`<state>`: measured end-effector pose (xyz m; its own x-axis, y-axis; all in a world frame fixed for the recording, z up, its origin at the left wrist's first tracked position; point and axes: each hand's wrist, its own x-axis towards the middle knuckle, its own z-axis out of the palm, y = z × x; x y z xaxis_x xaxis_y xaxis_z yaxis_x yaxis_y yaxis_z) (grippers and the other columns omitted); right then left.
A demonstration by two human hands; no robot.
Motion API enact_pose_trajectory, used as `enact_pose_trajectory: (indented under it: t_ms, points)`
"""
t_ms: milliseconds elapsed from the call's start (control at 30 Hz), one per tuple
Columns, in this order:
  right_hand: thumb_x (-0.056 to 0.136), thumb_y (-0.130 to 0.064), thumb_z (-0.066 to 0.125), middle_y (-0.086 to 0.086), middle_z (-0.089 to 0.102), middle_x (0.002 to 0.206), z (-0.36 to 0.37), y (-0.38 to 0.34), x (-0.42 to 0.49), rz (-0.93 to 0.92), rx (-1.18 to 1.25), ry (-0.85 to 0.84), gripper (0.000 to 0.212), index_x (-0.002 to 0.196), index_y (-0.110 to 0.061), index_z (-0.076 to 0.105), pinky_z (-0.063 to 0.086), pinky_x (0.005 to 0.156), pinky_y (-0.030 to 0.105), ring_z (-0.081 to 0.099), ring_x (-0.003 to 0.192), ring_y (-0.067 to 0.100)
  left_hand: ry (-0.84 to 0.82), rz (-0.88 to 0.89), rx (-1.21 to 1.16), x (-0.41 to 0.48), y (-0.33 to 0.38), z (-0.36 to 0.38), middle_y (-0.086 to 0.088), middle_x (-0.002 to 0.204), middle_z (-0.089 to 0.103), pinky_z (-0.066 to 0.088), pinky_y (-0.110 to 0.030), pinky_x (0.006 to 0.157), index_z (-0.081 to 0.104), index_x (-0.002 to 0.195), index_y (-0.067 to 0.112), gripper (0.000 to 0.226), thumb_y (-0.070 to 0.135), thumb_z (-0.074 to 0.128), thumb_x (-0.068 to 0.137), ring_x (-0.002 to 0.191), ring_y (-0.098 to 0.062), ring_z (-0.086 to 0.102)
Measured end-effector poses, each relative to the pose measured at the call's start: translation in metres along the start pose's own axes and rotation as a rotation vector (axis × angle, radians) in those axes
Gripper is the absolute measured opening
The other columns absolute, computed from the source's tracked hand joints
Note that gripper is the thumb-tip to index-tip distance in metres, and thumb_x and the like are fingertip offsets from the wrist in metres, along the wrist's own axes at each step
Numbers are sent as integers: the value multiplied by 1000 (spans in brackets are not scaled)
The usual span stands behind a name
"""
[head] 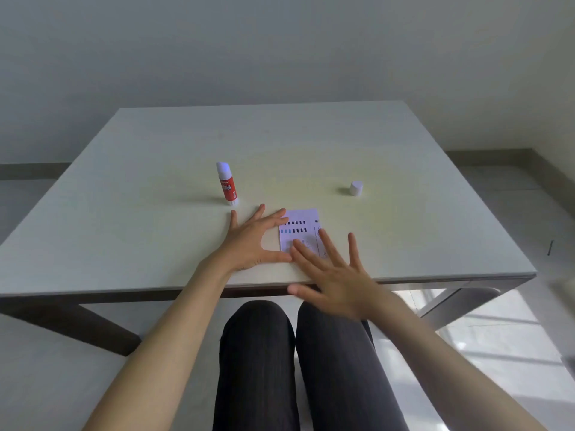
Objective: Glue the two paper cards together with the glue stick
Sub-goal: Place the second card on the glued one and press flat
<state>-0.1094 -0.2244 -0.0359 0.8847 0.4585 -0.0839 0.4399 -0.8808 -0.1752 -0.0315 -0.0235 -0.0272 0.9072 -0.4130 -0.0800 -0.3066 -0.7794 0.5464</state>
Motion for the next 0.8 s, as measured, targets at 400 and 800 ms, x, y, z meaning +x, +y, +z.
enact_pose_trajectory:
  t_ms: [400,800]
  points:
    - [76,-75,-6,-18,-12,157,-18,23,45,63,-1,-16,81,146,-35,-7,-21,107,60,-24,142,23,-11,-5,16,-2,-1,-1,28,153,19,-19,-51,111,26,140,46,84,67,62,66,145,-2,-5]
    - [85,-66,5,-12,-10,158,-10,28,47,106,1,215,69,145,-36,-13,-8,116,54,-11,146,19,1032,-201,-490,-16,-4,-23,3,104,70,49,-32,90,65,107,20,27,22,69,80,90,-2,62]
